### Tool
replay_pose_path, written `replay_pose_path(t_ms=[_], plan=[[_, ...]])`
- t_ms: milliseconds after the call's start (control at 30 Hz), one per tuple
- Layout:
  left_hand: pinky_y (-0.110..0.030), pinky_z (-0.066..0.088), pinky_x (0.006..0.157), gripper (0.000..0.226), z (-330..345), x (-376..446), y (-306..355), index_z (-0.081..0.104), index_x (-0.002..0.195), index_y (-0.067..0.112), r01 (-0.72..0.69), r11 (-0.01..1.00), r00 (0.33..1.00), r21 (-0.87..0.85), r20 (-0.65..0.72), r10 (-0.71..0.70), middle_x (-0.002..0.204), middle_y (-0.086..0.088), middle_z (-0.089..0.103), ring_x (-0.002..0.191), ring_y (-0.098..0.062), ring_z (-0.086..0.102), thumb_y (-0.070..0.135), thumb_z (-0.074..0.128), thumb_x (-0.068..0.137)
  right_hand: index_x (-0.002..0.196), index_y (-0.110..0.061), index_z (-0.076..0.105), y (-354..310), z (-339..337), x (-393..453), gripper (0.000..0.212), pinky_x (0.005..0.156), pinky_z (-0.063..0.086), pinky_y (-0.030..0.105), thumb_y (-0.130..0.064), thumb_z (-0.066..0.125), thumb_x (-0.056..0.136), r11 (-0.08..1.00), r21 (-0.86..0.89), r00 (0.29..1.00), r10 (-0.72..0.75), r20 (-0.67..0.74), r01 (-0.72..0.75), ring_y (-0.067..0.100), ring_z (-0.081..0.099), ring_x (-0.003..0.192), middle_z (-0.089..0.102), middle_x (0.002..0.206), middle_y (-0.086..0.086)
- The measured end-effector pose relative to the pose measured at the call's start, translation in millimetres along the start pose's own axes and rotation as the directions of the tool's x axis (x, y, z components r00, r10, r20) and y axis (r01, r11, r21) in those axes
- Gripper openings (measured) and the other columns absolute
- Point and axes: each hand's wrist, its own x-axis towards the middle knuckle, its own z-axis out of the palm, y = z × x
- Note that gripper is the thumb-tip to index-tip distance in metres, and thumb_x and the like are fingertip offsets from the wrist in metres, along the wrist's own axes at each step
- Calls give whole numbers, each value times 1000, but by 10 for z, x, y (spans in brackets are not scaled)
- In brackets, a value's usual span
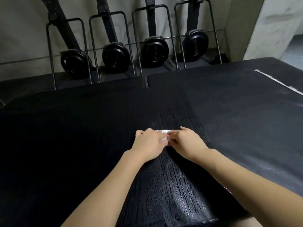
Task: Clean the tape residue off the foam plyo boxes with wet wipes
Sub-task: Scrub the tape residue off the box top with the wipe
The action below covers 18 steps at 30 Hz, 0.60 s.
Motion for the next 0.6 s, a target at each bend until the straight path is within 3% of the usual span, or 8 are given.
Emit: replay_pose_path(t_ms=[67,167,233,333,433,467,533,600], plan=[[-39,29,104,41,-1,-317,102,56,135,37,-27,999,999,-28,-40,26,134,8,59,120,-16,47,52,43,99,110,-26,75,-98,-100,-302,28,121,26,39,-34,51,98,998,59,1000,-23,8,23,8,64,113,71,120,-14],[-36,35,99,31,-33,-732,243,64,126,36,-60,998,989,-18,-136,57,110,7,67,107,-16,53,43,46,101,123,-32,71,-283,-244,-718,38,121,24,30,-53,53,97,984,178,1000,-28,7,26,-9,56,121,66,128,-23],[-34,39,98,25,-77,-873,293,71,114,33,-47,986,987,-160,-160,21,98,10,70,98,-12,58,36,49,101,122,-35,70,-426,-330,-909,37,112,36,24,-56,62,92,947,322,1000,15,-7,-12,-9,58,114,68,122,-26],[-31,54,81,15,-147,-994,294,75,95,31,41,812,987,-582,-102,-123,78,13,74,75,-1,65,37,61,94,132,-35,64,-596,-396,-1102,49,96,47,16,-42,77,86,915,402,991,92,-93,-48,-11,60,110,67,118,-28],[-27,54,71,13,-170,-1149,326,75,93,33,108,653,976,-750,-45,-213,75,7,74,71,-8,67,38,63,92,108,-34,75,-692,-429,-1197,19,74,50,16,-25,73,92,891,447,955,192,-226,-73,-5,65,80,71,85,-26],[-27,53,68,15,-153,-1194,328,75,92,34,126,656,969,-744,-50,-243,74,5,73,69,-9,66,40,61,93,91,-34,74,-709,-445,-1192,10,65,47,18,-25,71,93,888,447,948,229,-223,-109,-2,61,69,67,71,-24],[-27,53,67,19,-107,-1292,340,74,95,33,130,742,946,-658,-142,-291,71,10,71,65,-5,64,41,57,95,66,-30,58,-687,-392,-1175,30,55,37,20,-29,70,93,911,379,952,244,-186,-160,5,50,58,56,58,-17],[-28,52,81,19,-27,-1394,340,71,106,34,81,865,904,-495,-329,-273,77,20,68,77,0,63,39,54,97,66,-28,60,-692,-345,-1183,28,59,39,22,-34,71,91,962,213,964,206,-165,-169,6,46,62,52,60,-13]])
